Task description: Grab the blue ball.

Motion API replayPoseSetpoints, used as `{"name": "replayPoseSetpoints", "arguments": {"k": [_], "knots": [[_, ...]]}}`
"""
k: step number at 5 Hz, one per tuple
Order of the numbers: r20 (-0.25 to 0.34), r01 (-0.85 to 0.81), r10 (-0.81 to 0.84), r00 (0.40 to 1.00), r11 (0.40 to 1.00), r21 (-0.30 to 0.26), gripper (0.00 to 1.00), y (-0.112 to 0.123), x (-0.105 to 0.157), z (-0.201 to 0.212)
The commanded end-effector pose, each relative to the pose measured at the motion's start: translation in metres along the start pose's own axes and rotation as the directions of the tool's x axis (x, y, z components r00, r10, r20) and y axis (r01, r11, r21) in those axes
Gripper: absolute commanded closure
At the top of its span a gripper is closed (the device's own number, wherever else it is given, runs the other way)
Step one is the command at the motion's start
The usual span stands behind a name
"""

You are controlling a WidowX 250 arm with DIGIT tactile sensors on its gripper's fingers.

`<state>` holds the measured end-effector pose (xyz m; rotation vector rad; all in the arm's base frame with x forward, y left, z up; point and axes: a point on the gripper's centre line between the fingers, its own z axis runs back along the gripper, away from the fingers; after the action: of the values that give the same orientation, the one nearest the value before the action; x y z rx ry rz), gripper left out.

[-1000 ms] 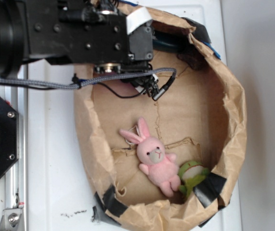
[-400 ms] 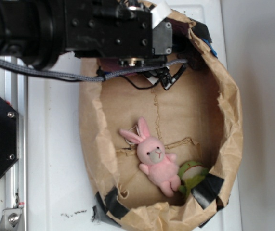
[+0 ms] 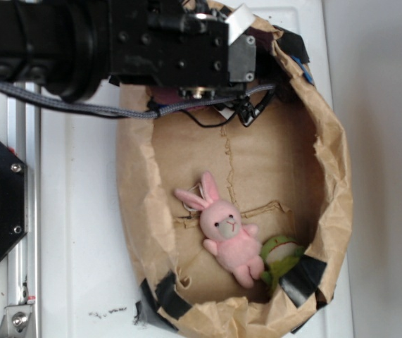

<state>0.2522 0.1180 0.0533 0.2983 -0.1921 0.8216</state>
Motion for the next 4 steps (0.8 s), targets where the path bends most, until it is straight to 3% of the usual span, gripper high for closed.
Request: {"name": "replayPoseSetpoints", "arguments": {"k": [1,2,3,4], "knots": [[0.022,-0.018,0.018,1.0,1.0,0.004,0.0,0.01,0.014,-0.012],[-0.014,0.012,-0.012,1.0,1.0,-0.024,0.0,0.005,0.013,-0.022],[-0.01,0.028,-0.029,1.0,0.999,-0.021,1.0,0.003,0.009,-0.024],[-0.002,0.041,-0.041,0.999,0.999,-0.02,1.0,0.003,0.007,-0.024]]}}
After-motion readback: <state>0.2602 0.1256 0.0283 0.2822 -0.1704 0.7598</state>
